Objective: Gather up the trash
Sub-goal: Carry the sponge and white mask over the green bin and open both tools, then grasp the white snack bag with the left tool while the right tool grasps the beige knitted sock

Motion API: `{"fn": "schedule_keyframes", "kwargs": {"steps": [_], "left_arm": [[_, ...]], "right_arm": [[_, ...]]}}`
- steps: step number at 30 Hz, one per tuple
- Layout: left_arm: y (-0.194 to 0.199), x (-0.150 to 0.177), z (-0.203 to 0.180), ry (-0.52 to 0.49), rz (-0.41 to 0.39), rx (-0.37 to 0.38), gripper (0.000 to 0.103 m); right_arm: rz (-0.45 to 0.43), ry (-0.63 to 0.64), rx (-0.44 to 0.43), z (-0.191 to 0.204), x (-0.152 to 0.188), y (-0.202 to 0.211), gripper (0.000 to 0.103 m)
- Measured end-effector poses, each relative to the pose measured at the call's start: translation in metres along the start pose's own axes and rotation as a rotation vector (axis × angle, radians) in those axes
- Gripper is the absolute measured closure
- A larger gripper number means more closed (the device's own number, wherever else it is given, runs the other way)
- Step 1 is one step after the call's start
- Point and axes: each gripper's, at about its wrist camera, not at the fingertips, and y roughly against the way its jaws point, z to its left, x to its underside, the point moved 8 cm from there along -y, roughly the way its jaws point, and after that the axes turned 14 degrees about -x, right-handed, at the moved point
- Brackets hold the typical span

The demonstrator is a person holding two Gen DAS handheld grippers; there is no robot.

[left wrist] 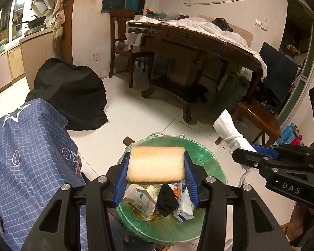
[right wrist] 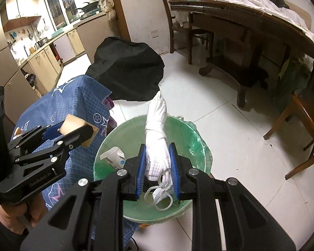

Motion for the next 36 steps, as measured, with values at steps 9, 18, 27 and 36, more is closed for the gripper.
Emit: {"fn": "schedule_keyframes", "kwargs": {"steps": [9, 18, 27, 36], "left_arm": [[-0.012, -0.001, -0.002, 0.004, 0.002, -0.001, 0.054], [-0.018, 0.000, -0.001, 0.007, 0.007, 0.000, 0.054], [-0.019, 0.000, 0.000, 0.001, -0.008, -0.042, 0.028], [-0.019, 0.001, -0.002, -0.013, -0.009, -0.058, 0.028]], "right_arm": [[0.005, -0.005, -0.001, -0.007, -0.002, -0.001, 0.083], [0.006, -0.006, -0.001, -0.007, -0.001, -0.001, 0.083], [-0.006, -0.034, -0.015, -0.016, 0.002, -0.004, 0.073], [-0.006, -0.038, -0.019, -0.018, 0.005, -0.007, 0.072]]}}
